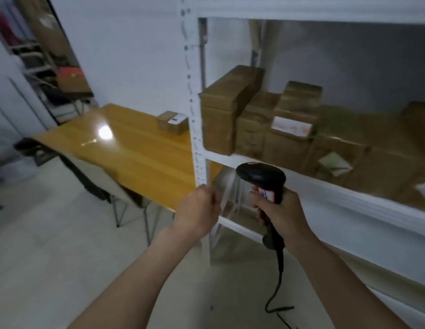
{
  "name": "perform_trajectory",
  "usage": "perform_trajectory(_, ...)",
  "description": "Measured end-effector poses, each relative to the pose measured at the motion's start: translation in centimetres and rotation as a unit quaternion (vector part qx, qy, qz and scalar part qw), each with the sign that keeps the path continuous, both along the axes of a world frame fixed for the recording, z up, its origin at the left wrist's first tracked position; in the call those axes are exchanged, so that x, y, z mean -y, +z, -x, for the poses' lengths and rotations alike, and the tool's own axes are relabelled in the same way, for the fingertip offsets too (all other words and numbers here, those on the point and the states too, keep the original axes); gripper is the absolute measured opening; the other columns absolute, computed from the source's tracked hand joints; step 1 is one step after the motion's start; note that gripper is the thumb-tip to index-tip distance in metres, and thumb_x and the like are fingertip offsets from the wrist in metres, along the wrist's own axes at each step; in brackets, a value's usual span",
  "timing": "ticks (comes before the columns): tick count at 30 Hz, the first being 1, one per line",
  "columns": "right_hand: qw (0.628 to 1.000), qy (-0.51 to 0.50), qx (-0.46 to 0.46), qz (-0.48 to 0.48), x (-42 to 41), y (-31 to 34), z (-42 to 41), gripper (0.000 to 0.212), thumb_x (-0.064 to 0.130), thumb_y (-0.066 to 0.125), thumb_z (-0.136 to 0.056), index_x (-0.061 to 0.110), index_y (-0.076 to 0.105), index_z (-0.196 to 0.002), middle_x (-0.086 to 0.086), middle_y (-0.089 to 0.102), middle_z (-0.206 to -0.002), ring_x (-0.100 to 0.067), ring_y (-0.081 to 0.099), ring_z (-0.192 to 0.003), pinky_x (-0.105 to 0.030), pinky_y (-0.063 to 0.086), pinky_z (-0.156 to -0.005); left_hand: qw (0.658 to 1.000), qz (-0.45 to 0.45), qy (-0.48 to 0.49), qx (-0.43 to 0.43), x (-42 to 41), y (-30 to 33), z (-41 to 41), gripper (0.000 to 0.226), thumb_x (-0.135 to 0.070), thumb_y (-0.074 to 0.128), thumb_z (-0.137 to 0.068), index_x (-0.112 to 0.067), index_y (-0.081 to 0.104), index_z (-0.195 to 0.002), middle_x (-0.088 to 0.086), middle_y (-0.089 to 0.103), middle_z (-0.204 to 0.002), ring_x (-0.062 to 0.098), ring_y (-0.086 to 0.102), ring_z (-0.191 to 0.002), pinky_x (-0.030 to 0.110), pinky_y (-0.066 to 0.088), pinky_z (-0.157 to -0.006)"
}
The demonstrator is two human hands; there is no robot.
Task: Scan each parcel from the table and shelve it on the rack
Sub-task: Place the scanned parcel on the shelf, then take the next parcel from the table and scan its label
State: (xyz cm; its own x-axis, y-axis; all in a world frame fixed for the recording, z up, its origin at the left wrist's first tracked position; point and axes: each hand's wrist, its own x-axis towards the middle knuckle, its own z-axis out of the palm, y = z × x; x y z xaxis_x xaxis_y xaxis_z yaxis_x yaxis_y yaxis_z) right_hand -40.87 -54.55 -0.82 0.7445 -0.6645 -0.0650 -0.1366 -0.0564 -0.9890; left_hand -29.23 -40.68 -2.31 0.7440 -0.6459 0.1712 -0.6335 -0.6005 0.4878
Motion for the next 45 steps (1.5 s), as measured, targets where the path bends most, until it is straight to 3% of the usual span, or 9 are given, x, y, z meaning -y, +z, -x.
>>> perform_trajectory(9, 0.996, 0.079, -0.017, -0.035, -9.9, -1.8, -13.4, 0.014, 0.012, 0.071, -0.085, 0.000, 0.064, -0.084, -0.012, 0.060, -0.063, -0.019, 0.052, -0.048, -0.030, 0.046, -0.049, 0.996, -0.051, 0.065, 0.020, -13.2, -1.6, -10.1, 0.008, -0.015, 0.053, -0.092, -0.016, 0.060, -0.095, 0.002, 0.059, -0.092, 0.024, 0.060, -0.083, 0.041, 0.052, -0.071)
perform_trajectory(20, 0.989, 0.128, -0.022, -0.073, -14.6, -3.1, -22.5, 0.013, 0.013, 0.069, -0.087, 0.005, 0.065, -0.096, -0.009, 0.061, -0.073, -0.013, 0.052, -0.055, -0.028, 0.046, -0.049, 0.993, -0.041, 0.111, -0.015, -18.5, -3.0, -17.7, 0.006, -0.022, 0.055, -0.092, -0.022, 0.055, -0.086, -0.001, 0.060, -0.090, 0.016, 0.057, -0.081, 0.033, 0.050, -0.068)
perform_trajectory(32, 0.989, 0.113, -0.008, -0.100, -13.4, -3.9, -35.8, 0.011, 0.012, 0.070, -0.087, 0.005, 0.064, -0.093, -0.007, 0.059, -0.069, -0.014, 0.052, -0.051, -0.027, 0.045, -0.047, 0.991, -0.089, 0.092, -0.046, -16.0, -3.5, -32.3, 0.005, -0.025, 0.056, -0.094, -0.021, 0.058, -0.091, -0.002, 0.060, -0.095, 0.019, 0.059, -0.087, 0.040, 0.053, -0.075)
perform_trajectory(45, 0.989, 0.049, -0.020, -0.136, -9.5, -3.7, -49.7, 0.010, 0.012, 0.069, -0.087, 0.005, 0.065, -0.092, -0.007, 0.059, -0.071, -0.015, 0.053, -0.054, -0.026, 0.047, -0.048, 0.983, -0.149, 0.042, -0.097, -10.5, -5.6, -47.7, 0.015, -0.032, 0.056, -0.098, -0.020, 0.057, -0.107, -0.002, 0.060, -0.105, 0.017, 0.059, -0.089, 0.029, 0.046, -0.070)
